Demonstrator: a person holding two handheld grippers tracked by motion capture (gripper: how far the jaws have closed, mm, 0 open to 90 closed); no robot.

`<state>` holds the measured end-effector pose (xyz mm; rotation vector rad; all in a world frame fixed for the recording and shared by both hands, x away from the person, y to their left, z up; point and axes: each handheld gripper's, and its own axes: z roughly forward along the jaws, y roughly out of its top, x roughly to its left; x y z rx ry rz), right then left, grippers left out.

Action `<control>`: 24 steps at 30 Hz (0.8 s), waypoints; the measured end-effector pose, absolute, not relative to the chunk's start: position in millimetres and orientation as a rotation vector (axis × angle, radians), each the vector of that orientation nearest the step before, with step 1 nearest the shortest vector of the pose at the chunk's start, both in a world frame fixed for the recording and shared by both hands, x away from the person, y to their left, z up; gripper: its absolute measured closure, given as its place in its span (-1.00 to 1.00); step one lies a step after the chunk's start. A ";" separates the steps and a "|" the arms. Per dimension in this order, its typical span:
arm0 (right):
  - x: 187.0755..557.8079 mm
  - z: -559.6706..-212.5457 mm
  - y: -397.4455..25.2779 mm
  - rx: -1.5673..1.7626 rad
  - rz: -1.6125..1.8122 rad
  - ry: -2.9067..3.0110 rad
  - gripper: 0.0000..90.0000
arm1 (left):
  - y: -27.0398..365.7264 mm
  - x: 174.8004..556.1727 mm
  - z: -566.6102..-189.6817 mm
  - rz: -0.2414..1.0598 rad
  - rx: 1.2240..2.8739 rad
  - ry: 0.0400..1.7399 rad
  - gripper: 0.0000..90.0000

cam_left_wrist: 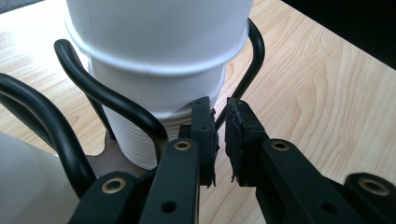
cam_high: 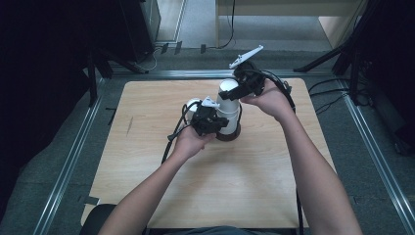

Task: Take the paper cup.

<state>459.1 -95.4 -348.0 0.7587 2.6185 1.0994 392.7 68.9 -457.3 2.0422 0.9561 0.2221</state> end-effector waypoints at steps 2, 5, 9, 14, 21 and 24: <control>457.6 -340.8 -96.3 0.765 1.111 2.611 -0.25 | 68.8 392.6 -457.4 0.223 2.042 0.957 0.80; 456.0 -332.2 -97.7 0.767 1.115 2.609 -0.25 | 69.2 392.5 -457.3 0.222 2.046 0.956 0.79; 452.8 -317.8 -101.6 0.776 1.126 2.590 -0.25 | 69.8 392.6 -457.2 0.216 2.046 0.957 0.77; 445.3 -300.3 -104.3 0.759 1.113 2.569 -0.25 | 70.2 393.0 -457.5 0.216 2.044 0.962 0.74; 433.7 -284.5 -105.7 0.730 1.090 2.563 -0.25 | 71.3 393.6 -457.7 0.216 2.048 0.962 0.73; 430.3 -280.9 -110.1 0.727 1.094 2.571 -0.25 | 71.9 393.5 -457.6 0.214 2.050 0.961 0.73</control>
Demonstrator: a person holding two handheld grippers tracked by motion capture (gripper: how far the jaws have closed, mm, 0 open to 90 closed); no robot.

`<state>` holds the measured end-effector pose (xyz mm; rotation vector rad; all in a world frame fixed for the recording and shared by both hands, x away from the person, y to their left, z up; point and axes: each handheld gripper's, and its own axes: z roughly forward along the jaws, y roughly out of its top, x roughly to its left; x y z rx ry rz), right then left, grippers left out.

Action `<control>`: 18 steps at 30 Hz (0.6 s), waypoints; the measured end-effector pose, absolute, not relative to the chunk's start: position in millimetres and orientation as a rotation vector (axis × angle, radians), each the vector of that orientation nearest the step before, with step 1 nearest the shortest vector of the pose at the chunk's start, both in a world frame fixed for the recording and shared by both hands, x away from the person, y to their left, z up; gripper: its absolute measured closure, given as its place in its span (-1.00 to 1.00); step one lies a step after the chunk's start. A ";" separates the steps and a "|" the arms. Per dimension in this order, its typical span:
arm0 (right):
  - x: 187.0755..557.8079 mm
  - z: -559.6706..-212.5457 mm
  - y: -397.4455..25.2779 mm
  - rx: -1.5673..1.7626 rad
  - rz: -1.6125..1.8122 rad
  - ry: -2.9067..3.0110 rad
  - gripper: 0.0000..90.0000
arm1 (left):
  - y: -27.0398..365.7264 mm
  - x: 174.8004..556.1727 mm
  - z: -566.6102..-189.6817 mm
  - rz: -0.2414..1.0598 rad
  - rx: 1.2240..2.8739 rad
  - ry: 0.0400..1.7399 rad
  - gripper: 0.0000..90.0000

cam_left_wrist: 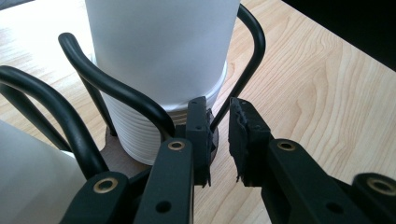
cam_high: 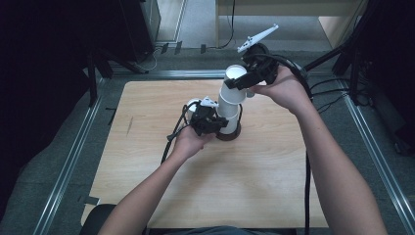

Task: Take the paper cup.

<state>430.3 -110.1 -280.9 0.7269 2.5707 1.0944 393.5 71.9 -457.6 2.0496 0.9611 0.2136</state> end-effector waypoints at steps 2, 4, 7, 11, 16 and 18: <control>428.0 -279.4 -113.7 0.732 1.104 2.581 -0.25 | 71.8 393.4 -457.6 0.212 2.049 0.960 0.72; 425.4 -277.9 -117.7 0.724 1.122 2.587 -0.25 | 71.6 393.2 -457.4 0.214 2.052 0.961 0.71; 419.9 -277.4 -123.2 0.721 1.143 2.584 -0.25 | 71.7 393.6 -457.6 0.211 2.048 0.962 0.72; 414.0 -281.5 -126.0 0.698 1.123 2.596 -0.25 | 71.3 393.4 -457.5 0.213 2.048 0.962 0.71; 406.1 -288.0 -131.8 0.683 1.117 2.615 -0.25 | 71.3 393.3 -457.5 0.208 2.049 0.961 0.69; 402.3 -291.8 -136.0 0.682 1.111 2.621 -0.25 | 71.4 393.4 -457.6 0.207 2.050 0.961 0.69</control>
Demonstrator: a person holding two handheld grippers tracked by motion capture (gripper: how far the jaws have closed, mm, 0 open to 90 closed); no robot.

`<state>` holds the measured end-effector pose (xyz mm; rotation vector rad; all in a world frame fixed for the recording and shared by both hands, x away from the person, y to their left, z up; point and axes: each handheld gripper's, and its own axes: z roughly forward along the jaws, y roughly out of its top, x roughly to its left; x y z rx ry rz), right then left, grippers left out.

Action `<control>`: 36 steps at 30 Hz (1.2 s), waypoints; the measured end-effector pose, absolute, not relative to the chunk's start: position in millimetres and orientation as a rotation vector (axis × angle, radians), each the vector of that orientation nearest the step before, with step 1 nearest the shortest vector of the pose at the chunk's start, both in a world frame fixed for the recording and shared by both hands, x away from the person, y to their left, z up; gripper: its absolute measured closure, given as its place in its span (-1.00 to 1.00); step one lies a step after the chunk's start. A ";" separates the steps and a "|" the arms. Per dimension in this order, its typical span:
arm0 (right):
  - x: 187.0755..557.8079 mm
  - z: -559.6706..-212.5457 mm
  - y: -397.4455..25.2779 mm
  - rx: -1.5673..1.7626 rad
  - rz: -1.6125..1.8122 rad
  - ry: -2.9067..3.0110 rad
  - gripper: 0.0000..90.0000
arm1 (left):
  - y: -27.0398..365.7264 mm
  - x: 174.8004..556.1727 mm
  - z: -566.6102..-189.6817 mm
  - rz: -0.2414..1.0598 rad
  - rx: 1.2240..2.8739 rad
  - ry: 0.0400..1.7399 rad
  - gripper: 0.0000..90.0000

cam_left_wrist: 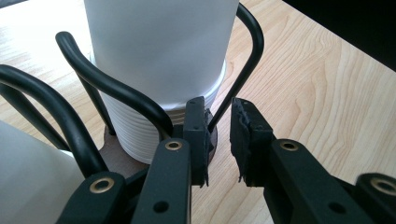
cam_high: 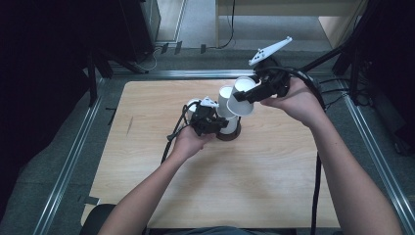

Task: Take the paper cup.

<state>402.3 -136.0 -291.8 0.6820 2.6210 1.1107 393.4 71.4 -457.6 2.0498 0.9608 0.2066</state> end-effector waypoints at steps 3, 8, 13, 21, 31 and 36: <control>397.9 -297.4 -141.2 0.688 1.109 2.628 -0.25 | 71.3 393.3 -457.6 0.208 2.050 0.960 0.69; 390.3 -306.7 -151.2 0.695 1.127 2.623 -0.25 | 71.6 393.6 -457.3 0.199 2.048 0.965 0.69; 381.9 -316.2 -156.3 0.690 1.113 2.643 -0.25 | 71.6 393.5 -457.4 0.197 2.052 0.961 0.67; 370.7 -337.1 -161.4 0.659 1.142 2.705 -0.25 | 71.5 393.3 -457.9 0.199 2.054 0.947 0.64; 359.0 -367.6 -163.9 0.599 1.152 2.748 -0.25 | 71.9 393.4 -458.7 0.189 2.065 0.934 0.59; 354.4 -384.3 -163.6 0.598 1.160 2.769 -0.25 | 71.7 393.2 -458.5 0.189 2.068 0.929 0.57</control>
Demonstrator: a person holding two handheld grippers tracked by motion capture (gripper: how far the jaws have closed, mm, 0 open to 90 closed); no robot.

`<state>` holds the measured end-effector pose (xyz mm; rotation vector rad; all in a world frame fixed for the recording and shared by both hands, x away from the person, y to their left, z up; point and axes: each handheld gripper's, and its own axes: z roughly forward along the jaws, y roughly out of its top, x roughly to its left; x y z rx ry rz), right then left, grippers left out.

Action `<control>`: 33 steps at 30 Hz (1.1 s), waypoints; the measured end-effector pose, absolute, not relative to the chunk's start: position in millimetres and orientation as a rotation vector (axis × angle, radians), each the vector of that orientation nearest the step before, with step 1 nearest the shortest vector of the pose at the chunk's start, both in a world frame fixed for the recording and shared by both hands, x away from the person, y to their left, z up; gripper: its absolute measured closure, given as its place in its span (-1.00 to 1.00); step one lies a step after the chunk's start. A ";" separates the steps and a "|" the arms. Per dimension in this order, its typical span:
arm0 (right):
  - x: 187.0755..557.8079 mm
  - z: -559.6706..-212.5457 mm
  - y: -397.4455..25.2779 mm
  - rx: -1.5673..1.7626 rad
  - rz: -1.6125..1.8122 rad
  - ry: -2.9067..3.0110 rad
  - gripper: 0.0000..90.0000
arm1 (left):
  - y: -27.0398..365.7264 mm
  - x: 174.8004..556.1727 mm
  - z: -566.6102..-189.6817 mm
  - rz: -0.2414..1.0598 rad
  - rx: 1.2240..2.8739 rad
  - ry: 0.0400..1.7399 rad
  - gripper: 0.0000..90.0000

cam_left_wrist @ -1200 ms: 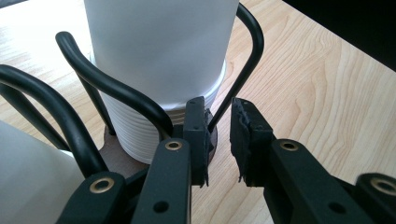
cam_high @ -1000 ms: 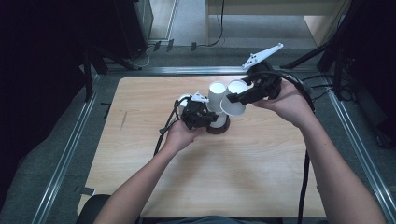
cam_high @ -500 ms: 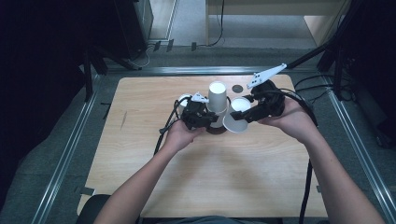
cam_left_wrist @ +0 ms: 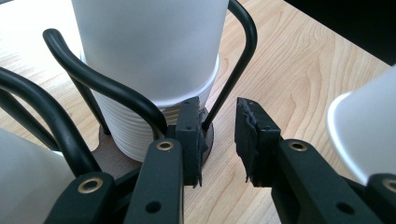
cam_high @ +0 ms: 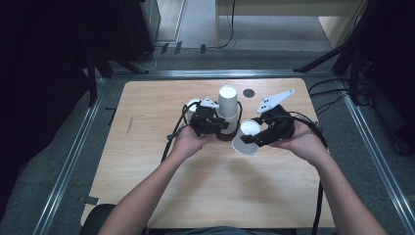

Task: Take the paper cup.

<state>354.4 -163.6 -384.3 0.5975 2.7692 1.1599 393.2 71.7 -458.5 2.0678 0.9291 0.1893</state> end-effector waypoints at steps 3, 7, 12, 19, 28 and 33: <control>351.9 -395.4 -163.6 0.577 1.176 2.785 -0.25 | 72.0 393.1 -458.6 0.190 2.070 0.920 0.55; 347.8 -408.6 -165.1 0.553 1.234 2.800 -0.25 | 73.7 392.2 -457.7 0.196 2.059 0.893 0.51; 346.1 -422.0 -163.8 0.557 1.228 2.814 -0.25 | 75.8 391.4 -457.2 0.179 2.063 0.883 0.46; 346.6 -437.7 -166.0 0.549 1.247 2.824 -0.25 | 78.5 388.1 -459.9 0.120 2.071 0.864 0.37; 349.1 -455.3 -167.9 0.576 1.217 2.837 -0.25 | 81.7 379.6 -465.0 0.090 2.149 0.806 0.19; 349.4 -459.6 -167.2 0.580 1.206 2.843 -0.25 | 84.8 369.8 -462.6 0.075 2.144 0.730 0.14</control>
